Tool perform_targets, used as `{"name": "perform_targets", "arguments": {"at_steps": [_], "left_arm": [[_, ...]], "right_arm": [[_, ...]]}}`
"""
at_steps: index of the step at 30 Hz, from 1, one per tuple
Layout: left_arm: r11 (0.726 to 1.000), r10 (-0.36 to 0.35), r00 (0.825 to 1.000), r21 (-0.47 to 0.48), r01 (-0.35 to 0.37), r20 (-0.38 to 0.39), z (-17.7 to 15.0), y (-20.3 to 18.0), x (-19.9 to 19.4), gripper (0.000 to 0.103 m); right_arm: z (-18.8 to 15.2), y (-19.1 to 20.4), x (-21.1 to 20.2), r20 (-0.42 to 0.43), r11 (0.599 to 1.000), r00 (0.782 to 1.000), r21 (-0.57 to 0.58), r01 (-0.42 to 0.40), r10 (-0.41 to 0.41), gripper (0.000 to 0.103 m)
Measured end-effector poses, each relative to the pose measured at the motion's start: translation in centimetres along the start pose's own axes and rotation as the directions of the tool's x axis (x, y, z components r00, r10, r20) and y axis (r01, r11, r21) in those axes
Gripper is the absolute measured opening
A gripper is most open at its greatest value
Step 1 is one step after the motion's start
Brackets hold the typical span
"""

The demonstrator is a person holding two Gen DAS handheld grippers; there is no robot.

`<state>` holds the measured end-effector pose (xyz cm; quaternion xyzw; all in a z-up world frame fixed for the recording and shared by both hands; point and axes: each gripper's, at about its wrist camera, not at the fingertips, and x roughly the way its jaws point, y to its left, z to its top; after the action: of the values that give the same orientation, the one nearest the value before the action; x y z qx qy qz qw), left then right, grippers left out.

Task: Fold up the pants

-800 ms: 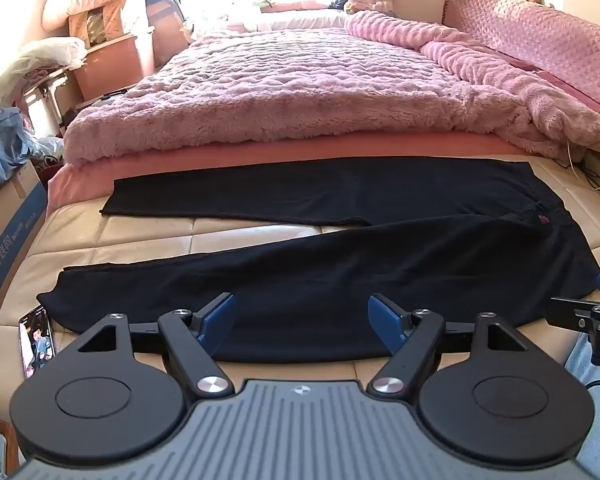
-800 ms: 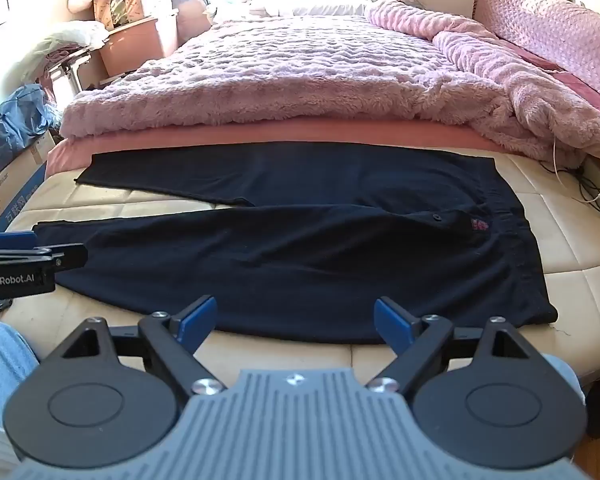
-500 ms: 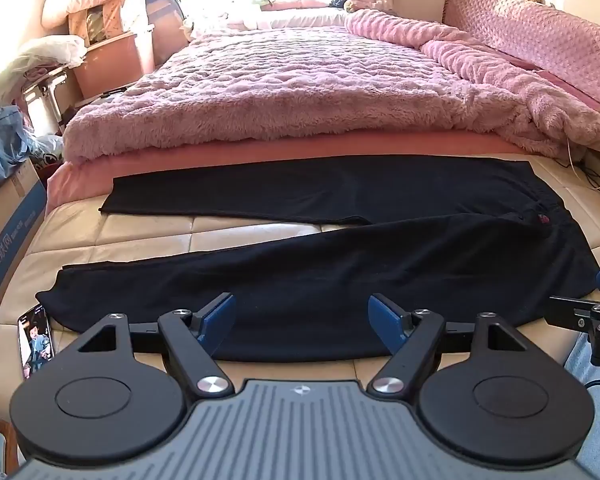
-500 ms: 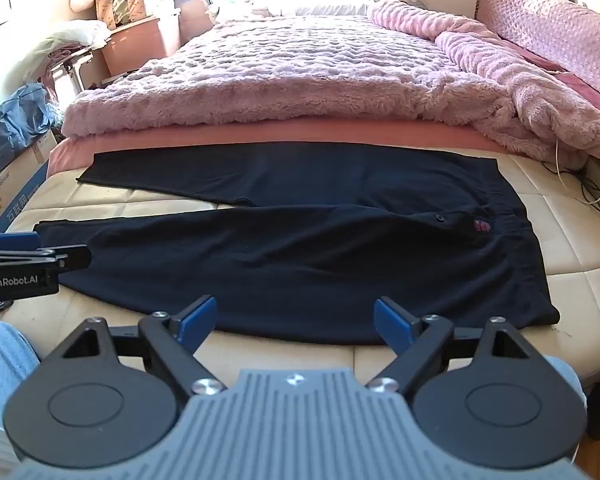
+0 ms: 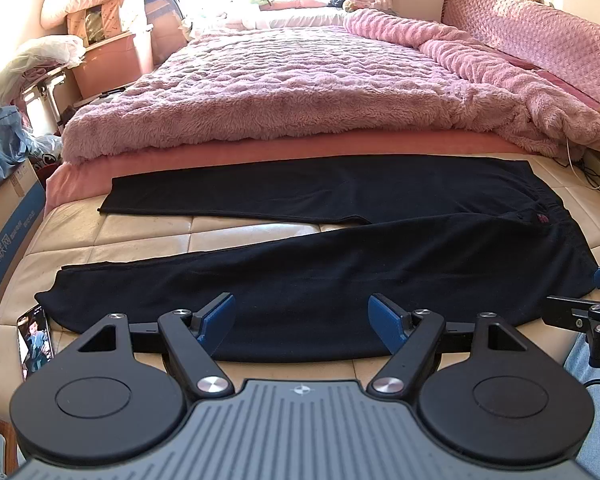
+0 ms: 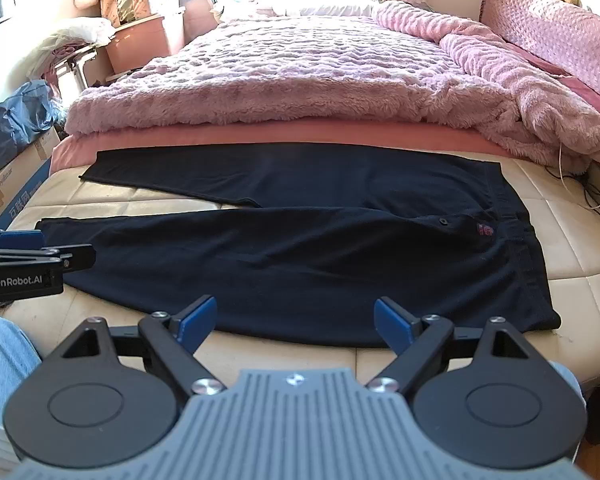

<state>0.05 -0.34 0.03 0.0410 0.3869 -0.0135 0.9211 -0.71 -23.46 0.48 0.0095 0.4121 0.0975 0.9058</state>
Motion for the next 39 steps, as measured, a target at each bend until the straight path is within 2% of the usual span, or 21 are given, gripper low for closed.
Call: {"name": "perform_targets", "arguments": {"at_steps": [39], "left_arm": [[1.0, -0.004, 1.0, 0.0, 0.004, -0.001, 0.0, 0.17, -0.03, 0.089]], "right_arm": [[-0.07, -0.01, -0.15, 0.0, 1.0, 1.0, 0.005, 0.001, -0.001, 0.082]]}}
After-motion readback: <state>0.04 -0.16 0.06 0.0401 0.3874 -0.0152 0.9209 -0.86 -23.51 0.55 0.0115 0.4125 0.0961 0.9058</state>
